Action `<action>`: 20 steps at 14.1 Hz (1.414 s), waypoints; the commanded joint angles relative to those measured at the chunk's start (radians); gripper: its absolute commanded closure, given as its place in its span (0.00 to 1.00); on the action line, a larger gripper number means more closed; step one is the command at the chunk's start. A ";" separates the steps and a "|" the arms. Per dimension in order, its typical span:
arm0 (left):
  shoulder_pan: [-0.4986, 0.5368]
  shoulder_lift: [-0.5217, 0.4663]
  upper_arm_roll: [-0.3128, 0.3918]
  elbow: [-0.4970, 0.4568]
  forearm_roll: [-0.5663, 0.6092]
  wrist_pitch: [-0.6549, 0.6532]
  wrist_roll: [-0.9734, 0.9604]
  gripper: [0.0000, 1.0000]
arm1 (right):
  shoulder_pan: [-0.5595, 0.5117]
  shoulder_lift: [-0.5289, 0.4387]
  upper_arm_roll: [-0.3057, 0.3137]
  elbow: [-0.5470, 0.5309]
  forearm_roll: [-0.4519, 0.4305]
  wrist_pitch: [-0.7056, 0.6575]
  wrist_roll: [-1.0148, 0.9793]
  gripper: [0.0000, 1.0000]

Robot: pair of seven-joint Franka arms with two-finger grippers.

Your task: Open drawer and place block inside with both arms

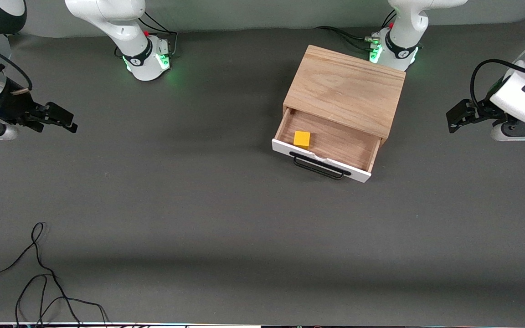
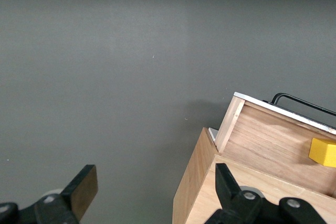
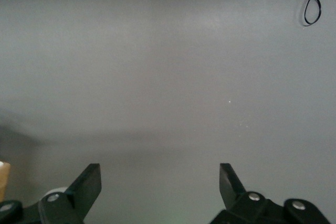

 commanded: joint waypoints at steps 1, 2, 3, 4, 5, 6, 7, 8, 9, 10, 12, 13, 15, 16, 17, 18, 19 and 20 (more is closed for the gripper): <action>-0.003 0.009 0.002 0.026 0.004 -0.016 0.005 0.00 | -0.009 -0.020 -0.010 -0.030 -0.018 0.023 -0.063 0.00; -0.003 0.007 0.002 0.026 0.006 -0.017 0.002 0.00 | -0.008 -0.018 -0.012 -0.030 -0.022 0.021 -0.098 0.00; -0.005 0.006 0.002 0.024 0.006 -0.019 0.002 0.00 | -0.009 -0.009 -0.013 -0.027 -0.022 0.021 -0.115 0.00; -0.005 0.006 0.002 0.024 0.006 -0.020 0.002 0.00 | -0.008 0.011 -0.013 -0.018 -0.022 0.021 -0.120 0.00; -0.005 0.004 0.002 0.026 0.006 -0.030 0.002 0.00 | -0.008 0.021 -0.012 -0.006 -0.024 0.021 -0.118 0.00; -0.005 0.004 0.002 0.026 0.006 -0.033 0.002 0.00 | -0.005 0.038 -0.010 0.014 -0.025 0.020 -0.115 0.00; -0.005 0.004 0.002 0.027 0.004 -0.033 0.006 0.00 | -0.003 0.057 -0.006 0.034 -0.027 0.013 -0.114 0.00; -0.006 0.004 0.002 0.029 0.004 -0.030 0.005 0.00 | -0.002 0.076 -0.001 0.054 -0.032 0.007 -0.112 0.00; -0.009 0.004 0.000 0.030 0.004 -0.034 0.002 0.00 | -0.002 0.096 -0.001 0.077 -0.041 0.000 -0.111 0.00; -0.008 0.001 -0.006 0.030 0.007 -0.043 0.003 0.00 | 0.000 0.118 -0.001 0.106 -0.041 -0.013 -0.109 0.00; 0.000 -0.010 -0.008 0.024 0.007 -0.071 0.009 0.00 | 0.001 0.153 -0.001 0.137 -0.041 -0.025 -0.100 0.00; 0.006 -0.016 -0.004 0.018 0.007 -0.068 0.014 0.00 | 0.006 0.176 -0.001 0.142 -0.041 -0.023 -0.102 0.00; 0.008 -0.020 -0.001 0.007 0.003 -0.059 0.016 0.00 | 0.011 0.202 -0.001 0.189 -0.041 -0.022 -0.097 0.00; 0.008 -0.033 -0.001 -0.011 0.004 -0.050 0.016 0.00 | 0.009 0.209 -0.002 0.208 -0.035 -0.026 -0.080 0.00; 0.008 -0.045 -0.001 -0.031 0.003 -0.033 0.017 0.00 | 0.009 0.206 -0.007 0.211 -0.029 -0.026 -0.054 0.00; 0.008 -0.051 -0.001 -0.043 0.003 -0.021 0.019 0.00 | 0.009 0.207 -0.007 0.225 -0.029 -0.025 -0.021 0.00; 0.008 -0.053 -0.001 -0.045 0.003 -0.017 0.019 0.00 | 0.011 0.210 -0.004 0.238 -0.036 -0.026 0.006 0.00; 0.008 -0.053 -0.001 -0.045 0.003 -0.017 0.020 0.00 | 0.011 0.207 -0.004 0.235 -0.041 -0.030 0.007 0.00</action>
